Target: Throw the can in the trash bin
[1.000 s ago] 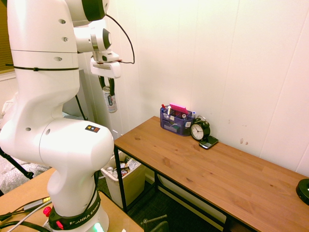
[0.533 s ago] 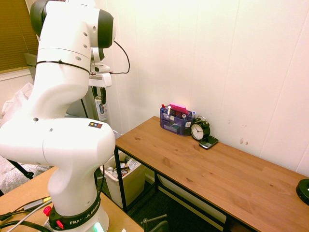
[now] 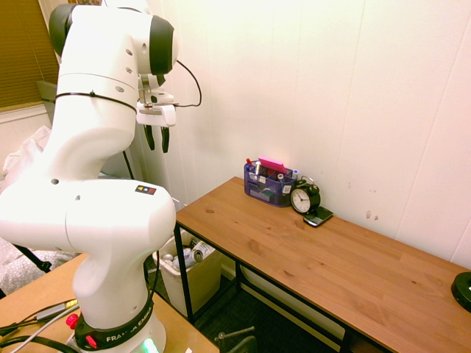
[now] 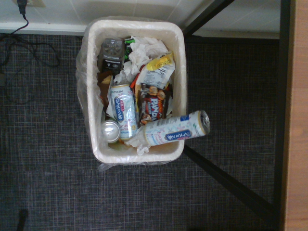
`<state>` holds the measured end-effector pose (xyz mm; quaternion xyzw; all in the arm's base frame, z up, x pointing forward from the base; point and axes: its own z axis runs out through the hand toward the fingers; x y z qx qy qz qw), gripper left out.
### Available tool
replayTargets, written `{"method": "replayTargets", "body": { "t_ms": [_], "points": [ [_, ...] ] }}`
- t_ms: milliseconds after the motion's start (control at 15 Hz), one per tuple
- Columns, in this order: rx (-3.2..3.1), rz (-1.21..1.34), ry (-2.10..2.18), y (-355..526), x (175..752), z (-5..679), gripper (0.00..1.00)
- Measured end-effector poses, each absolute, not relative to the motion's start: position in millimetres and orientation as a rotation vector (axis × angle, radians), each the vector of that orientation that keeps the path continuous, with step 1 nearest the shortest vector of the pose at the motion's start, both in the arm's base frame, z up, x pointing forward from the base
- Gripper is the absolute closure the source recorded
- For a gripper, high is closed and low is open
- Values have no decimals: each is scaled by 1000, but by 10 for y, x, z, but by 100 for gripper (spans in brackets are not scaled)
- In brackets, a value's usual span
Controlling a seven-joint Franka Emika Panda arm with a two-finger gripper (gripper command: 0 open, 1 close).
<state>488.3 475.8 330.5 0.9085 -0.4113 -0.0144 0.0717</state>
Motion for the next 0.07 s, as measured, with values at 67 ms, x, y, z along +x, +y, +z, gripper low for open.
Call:
{"method": "replayTargets", "body": {
  "t_ms": [67],
  "points": [
    [2741,-53,-1265,4607,4991,3355,0]
  ]
}}
